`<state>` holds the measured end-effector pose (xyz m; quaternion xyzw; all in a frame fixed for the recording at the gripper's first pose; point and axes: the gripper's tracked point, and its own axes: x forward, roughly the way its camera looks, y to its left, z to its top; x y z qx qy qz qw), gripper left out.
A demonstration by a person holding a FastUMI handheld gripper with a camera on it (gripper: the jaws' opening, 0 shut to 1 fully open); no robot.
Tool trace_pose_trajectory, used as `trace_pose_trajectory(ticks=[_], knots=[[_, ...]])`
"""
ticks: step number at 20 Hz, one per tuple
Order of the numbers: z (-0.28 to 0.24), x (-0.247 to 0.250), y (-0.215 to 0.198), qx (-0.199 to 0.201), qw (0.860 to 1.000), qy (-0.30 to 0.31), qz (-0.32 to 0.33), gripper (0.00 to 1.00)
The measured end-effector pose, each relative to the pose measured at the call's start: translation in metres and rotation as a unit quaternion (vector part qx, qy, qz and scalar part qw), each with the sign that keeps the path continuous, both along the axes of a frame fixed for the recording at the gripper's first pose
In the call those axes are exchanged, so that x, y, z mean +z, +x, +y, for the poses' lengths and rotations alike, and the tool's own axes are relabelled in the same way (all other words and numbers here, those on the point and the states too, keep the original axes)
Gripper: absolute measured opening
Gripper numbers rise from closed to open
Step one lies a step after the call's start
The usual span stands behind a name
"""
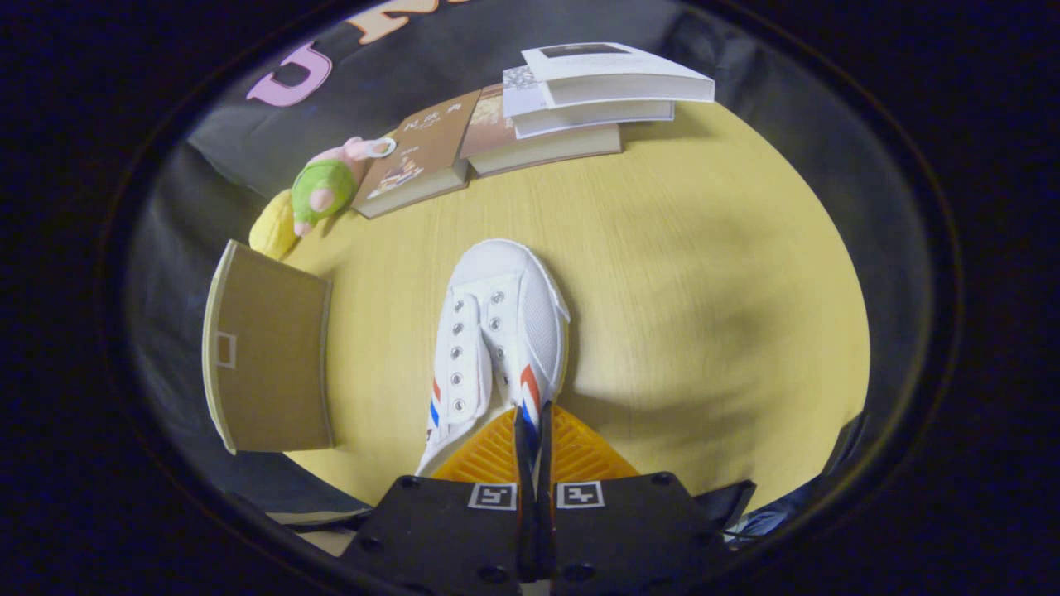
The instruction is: Open the storage box then place both shoes into the box .Put the left shoe in first, then the right shoe, with the right side of both shoes facing outward in a uniform manner.
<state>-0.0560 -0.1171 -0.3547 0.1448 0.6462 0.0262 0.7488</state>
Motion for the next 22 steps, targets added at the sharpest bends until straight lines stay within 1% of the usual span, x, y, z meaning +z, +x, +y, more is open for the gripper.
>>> trace_pose_trajectory(ticks=[1,7,13,22], knots=[[0.001,0.006,0.002,-0.010,1.000,0.004,-0.005,0.04],[0.019,0.026,0.010,-0.043,0.998,0.034,-0.017,0.04],[0.045,0.054,0.018,-0.067,0.995,0.076,-0.026,0.04],[0.098,0.111,0.035,-0.062,0.991,0.102,-0.061,0.04]])
